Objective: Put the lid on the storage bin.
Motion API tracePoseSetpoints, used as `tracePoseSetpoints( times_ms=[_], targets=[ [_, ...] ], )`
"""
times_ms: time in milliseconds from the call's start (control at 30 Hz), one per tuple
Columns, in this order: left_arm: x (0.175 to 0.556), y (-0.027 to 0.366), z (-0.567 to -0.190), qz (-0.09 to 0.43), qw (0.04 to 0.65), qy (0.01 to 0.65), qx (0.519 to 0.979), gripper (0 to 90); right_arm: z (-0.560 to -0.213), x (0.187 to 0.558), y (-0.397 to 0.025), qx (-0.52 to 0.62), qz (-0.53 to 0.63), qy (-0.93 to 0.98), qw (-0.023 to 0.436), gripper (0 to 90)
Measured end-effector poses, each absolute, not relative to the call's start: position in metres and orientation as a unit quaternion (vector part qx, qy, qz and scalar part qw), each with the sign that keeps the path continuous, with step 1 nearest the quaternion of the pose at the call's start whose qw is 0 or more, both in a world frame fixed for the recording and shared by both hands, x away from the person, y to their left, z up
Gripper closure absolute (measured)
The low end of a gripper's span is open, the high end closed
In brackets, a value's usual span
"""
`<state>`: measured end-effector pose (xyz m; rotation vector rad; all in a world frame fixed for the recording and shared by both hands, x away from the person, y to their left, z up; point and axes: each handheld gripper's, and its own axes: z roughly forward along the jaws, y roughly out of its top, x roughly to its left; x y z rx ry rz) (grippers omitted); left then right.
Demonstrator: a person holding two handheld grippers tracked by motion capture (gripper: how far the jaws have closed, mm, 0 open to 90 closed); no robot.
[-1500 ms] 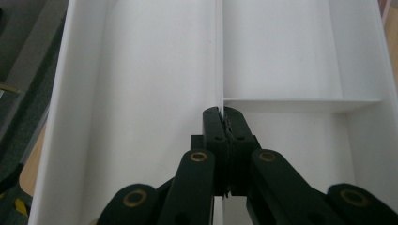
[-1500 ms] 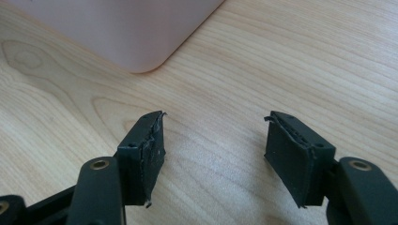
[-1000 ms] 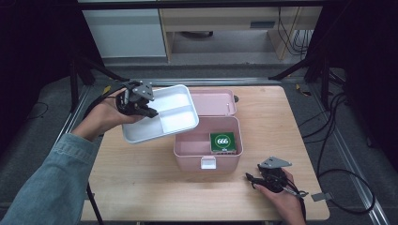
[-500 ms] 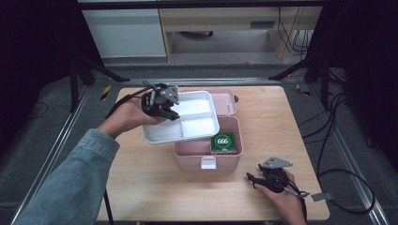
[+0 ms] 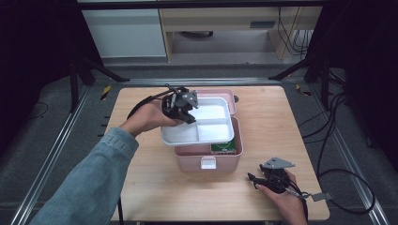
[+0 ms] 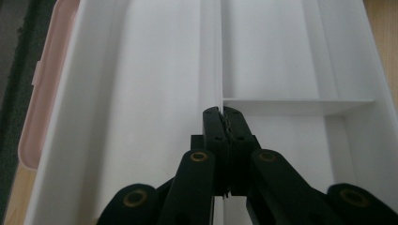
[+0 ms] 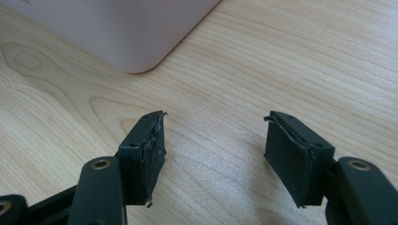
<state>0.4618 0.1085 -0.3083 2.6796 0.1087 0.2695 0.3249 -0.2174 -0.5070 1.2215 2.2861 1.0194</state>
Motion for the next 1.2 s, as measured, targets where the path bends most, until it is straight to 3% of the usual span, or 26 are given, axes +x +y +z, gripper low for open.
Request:
tracePoseSetpoints(
  times_ms=[700,1200],
  targets=[
    [0.461,0.076,-0.342,0.061,0.217,0.009,0.974,89.8,-0.507,0.323,-0.220,0.436,0.359,0.806,0.177,38.0],
    [0.464,0.075,-0.366,0.055,0.208,0.026,0.976,87.5,-0.507,0.323,-0.218,0.432,0.358,0.808,0.178,36.9]
  ],
)
